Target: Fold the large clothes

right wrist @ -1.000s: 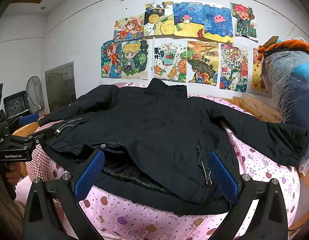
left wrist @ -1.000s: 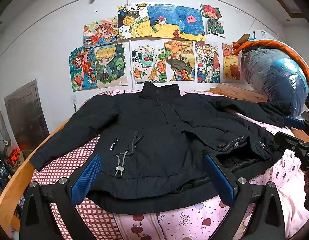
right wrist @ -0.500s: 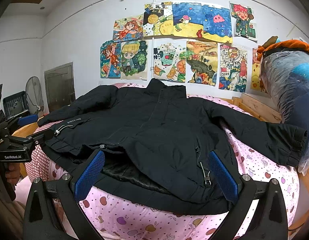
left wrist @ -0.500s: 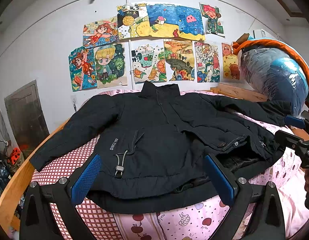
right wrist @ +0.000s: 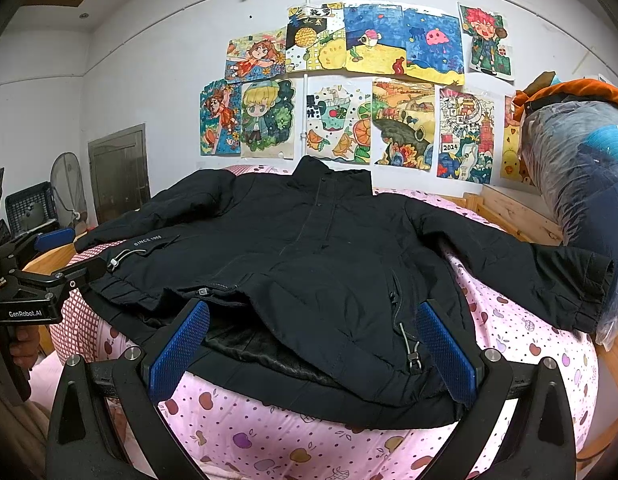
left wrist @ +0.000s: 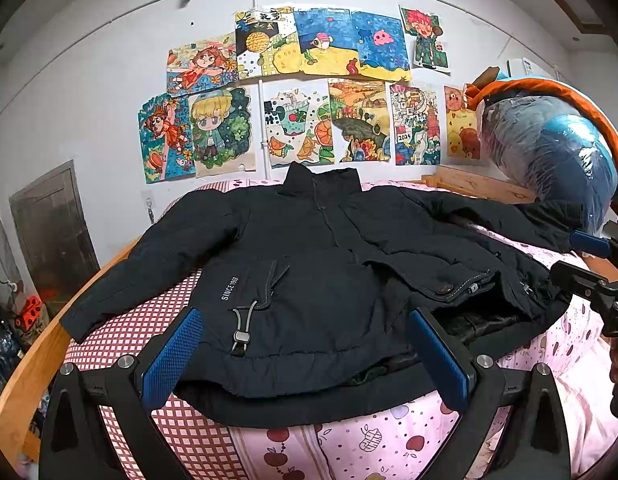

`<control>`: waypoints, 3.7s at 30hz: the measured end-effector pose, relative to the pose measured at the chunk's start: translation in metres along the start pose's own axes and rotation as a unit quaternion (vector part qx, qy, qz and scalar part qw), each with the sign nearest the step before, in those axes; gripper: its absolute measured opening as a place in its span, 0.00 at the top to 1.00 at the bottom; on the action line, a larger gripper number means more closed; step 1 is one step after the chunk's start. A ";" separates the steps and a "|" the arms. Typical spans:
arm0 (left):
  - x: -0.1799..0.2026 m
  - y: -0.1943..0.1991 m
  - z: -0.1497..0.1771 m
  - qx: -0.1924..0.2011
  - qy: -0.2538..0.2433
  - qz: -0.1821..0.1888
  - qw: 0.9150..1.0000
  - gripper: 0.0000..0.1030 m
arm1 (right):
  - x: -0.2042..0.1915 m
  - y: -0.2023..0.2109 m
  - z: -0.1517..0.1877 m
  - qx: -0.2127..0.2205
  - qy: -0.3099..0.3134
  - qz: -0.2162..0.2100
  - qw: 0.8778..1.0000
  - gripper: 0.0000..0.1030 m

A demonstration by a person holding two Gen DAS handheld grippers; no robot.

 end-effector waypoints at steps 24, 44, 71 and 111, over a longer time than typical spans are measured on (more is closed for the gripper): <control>-0.006 -0.003 0.006 -0.014 0.003 -0.001 1.000 0.00 | 0.009 -0.005 0.008 -0.017 -0.012 0.007 1.000 0.01; 0.012 -0.079 -0.090 -0.107 -0.069 0.008 0.992 0.00 | 0.252 -0.004 -0.008 -0.134 -0.227 0.233 0.936 0.01; 0.140 -0.303 -0.137 -0.174 -0.049 0.094 0.979 0.00 | 0.381 -0.072 0.063 -0.080 -0.433 0.306 0.844 0.26; 0.187 -0.411 -0.154 -0.222 0.033 0.180 0.958 0.00 | 0.252 -0.060 -0.140 0.071 -0.237 0.056 0.967 0.93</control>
Point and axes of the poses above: each gripper's, at about its wrist camera, not at the fingertips, and y roughly against the way its jaws point, x to its right, z to its underside, the point moved 10 cm from there along -y, roughly the way its jaws point, and after that the axes turned 8 degrees about -y, right-handed, at the moved point
